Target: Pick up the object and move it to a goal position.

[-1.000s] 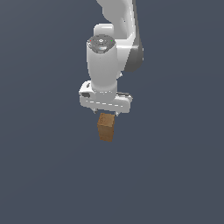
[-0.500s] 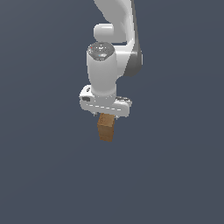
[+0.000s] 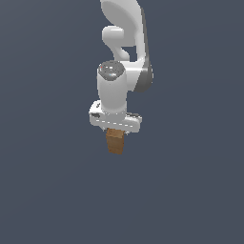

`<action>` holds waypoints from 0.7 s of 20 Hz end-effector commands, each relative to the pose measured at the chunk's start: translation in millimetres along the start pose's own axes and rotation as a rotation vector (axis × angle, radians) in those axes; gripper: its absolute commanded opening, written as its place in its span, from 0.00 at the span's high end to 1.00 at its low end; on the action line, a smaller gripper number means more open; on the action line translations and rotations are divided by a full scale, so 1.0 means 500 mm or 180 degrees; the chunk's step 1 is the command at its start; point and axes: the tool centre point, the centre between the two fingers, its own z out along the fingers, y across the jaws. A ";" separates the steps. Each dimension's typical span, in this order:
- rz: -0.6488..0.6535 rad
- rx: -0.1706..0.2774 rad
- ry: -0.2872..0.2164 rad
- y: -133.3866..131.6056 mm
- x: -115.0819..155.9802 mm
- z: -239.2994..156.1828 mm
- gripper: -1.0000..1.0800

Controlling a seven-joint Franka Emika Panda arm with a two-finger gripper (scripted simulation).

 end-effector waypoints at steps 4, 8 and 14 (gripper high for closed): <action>0.0001 0.0001 0.0003 -0.001 0.003 0.025 0.04; 0.0001 0.0001 0.0003 -0.001 0.003 0.026 1.00; 0.0001 0.0001 0.0003 -0.001 0.003 0.026 1.00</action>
